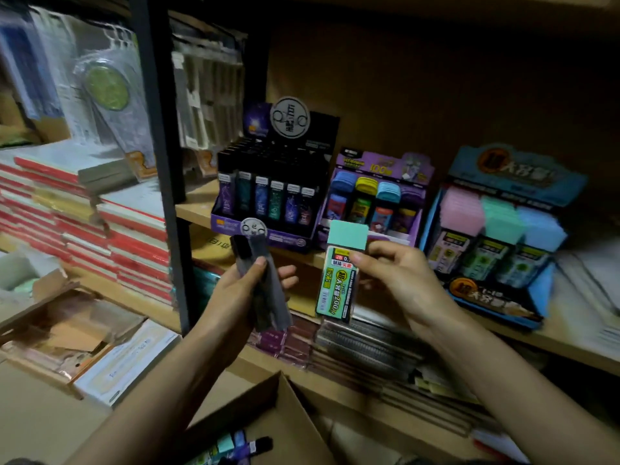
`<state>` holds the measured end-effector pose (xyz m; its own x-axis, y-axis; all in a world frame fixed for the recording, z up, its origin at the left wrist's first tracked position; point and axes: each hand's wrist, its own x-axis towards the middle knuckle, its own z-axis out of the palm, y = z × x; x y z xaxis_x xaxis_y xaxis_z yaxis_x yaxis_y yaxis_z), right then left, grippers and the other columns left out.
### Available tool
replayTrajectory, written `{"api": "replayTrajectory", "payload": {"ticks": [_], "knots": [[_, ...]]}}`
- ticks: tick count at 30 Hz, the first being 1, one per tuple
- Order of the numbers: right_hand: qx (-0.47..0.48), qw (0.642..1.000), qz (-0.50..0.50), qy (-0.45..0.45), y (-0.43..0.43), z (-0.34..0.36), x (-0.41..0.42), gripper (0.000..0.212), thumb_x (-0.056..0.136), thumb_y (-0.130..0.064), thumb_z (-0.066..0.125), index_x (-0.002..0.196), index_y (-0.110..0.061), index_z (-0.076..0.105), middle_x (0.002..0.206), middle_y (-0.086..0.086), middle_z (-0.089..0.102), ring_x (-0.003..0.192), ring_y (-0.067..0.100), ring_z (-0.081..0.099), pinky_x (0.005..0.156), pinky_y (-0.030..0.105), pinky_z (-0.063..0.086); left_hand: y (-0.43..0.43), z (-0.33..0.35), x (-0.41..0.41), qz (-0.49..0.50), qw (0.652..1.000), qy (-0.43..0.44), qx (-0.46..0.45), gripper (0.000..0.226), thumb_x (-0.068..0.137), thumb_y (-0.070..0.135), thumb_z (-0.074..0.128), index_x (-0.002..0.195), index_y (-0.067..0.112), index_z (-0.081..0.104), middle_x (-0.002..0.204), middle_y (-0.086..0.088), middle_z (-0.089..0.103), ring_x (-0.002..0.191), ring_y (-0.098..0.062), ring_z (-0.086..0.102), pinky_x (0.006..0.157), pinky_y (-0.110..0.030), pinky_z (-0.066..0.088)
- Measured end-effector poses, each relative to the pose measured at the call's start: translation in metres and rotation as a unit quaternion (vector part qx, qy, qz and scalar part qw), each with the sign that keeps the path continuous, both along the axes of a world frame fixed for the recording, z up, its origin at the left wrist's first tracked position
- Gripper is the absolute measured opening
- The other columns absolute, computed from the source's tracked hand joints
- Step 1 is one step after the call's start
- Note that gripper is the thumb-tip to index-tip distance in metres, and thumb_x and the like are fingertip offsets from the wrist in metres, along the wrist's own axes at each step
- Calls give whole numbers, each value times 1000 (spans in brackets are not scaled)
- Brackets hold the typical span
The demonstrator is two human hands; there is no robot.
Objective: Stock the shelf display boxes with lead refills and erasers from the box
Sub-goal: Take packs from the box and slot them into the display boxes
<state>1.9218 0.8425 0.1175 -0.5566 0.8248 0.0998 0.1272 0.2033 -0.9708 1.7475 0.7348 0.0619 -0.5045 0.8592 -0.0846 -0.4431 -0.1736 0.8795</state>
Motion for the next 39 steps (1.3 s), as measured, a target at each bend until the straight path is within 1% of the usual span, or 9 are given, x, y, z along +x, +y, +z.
{"api": "replayTrajectory", "payload": {"ticks": [6,9,12,16,22,27,32,35,39], "knots": [[43,994,-98,38,28,10,66,10,85,-13,66,92,-19,64,83,0,74,73,6,67,61,19,52,11,-5,15,-11,998,64,4,21,95,24,46,114,26,54,98,-2,75,90,-17,71,66,-27,54],[93,980,-156,87,46,25,98,10,85,-10,65,93,-16,64,79,-5,73,71,1,66,59,14,50,15,-6,28,-25,996,84,12,18,94,25,47,110,27,56,94,1,75,85,-13,72,55,-20,55],[162,956,-216,112,59,35,122,17,87,-8,62,104,-11,60,88,-6,69,75,-4,66,65,11,51,19,-10,36,-26,995,94,7,18,91,27,48,106,28,57,94,0,75,86,-14,72,64,-29,54],[252,940,-228,42,70,31,132,19,88,-5,61,106,-11,60,93,-8,63,78,-10,61,71,7,50,22,-15,43,-11,995,95,-2,16,91,25,49,102,26,59,91,-2,75,81,-14,72,73,-38,49],[252,949,-189,-7,77,22,137,18,84,-5,66,101,-9,62,98,2,65,93,12,62,84,20,51,21,-18,46,-11,995,96,-14,15,94,22,46,100,23,59,88,-2,75,77,-12,72,67,-36,51],[223,949,-222,-21,82,9,139,18,85,-8,66,103,-7,64,100,8,69,88,15,66,76,24,55,20,-20,47,-22,994,102,-24,17,92,27,47,104,23,60,93,-1,75,83,-14,72,69,-37,50],[295,896,-294,-155,84,6,138,24,85,-26,67,102,-8,68,88,4,69,80,16,63,67,26,50,20,-23,45,-32,993,107,-30,29,79,37,55,104,24,61,99,-4,74,90,-17,71,71,-40,50],[325,867,-293,-237,80,13,139,27,87,-35,64,89,-9,68,78,4,66,74,19,60,58,27,41,20,-23,47,-34,993,107,-29,27,78,38,55,101,24,63,99,-5,74,91,-19,71,72,-41,51],[345,786,-328,-395,70,27,136,40,86,-55,56,71,-18,64,68,0,62,71,21,57,55,28,38,18,-17,52,-41,993,109,-24,23,82,34,53,101,23,61,97,-4,74,85,-15,72,67,-39,52]]}}
